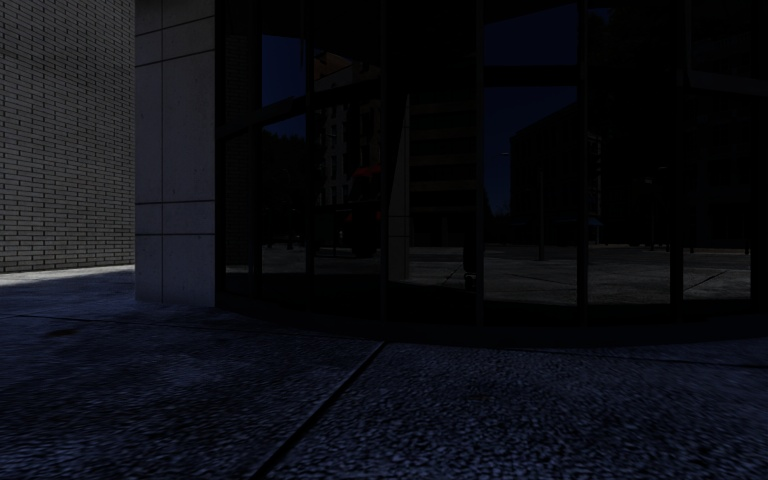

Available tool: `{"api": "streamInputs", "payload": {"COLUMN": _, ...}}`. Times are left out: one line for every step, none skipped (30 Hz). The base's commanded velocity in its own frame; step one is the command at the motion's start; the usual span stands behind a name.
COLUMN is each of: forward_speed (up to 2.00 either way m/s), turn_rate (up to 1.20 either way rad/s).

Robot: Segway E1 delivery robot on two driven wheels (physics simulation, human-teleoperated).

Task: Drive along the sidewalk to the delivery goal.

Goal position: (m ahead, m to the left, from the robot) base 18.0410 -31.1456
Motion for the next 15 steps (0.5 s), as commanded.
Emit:
{"api": "streamInputs", "payload": {"forward_speed": 0.0, "turn_rate": 0.0}}
{"api": "streamInputs", "payload": {"forward_speed": 0.0, "turn_rate": 0.0}}
{"api": "streamInputs", "payload": {"forward_speed": 0.0, "turn_rate": 0.0}}
{"api": "streamInputs", "payload": {"forward_speed": 0.0, "turn_rate": 0.0}}
{"api": "streamInputs", "payload": {"forward_speed": 0.0, "turn_rate": 0.0}}
{"api": "streamInputs", "payload": {"forward_speed": 0.0, "turn_rate": 0.0}}
{"api": "streamInputs", "payload": {"forward_speed": 0.0, "turn_rate": 0.0}}
{"api": "streamInputs", "payload": {"forward_speed": 0.0, "turn_rate": 0.0}}
{"api": "streamInputs", "payload": {"forward_speed": 0.0, "turn_rate": 0.0}}
{"api": "streamInputs", "payload": {"forward_speed": 0.0, "turn_rate": 0.0}}
{"api": "streamInputs", "payload": {"forward_speed": 0.0, "turn_rate": 0.0}}
{"api": "streamInputs", "payload": {"forward_speed": 0.0, "turn_rate": 0.0}}
{"api": "streamInputs", "payload": {"forward_speed": 0.0, "turn_rate": 0.0}}
{"api": "streamInputs", "payload": {"forward_speed": 0.0, "turn_rate": 0.0}}
{"api": "streamInputs", "payload": {"forward_speed": 0.0, "turn_rate": 0.0}}
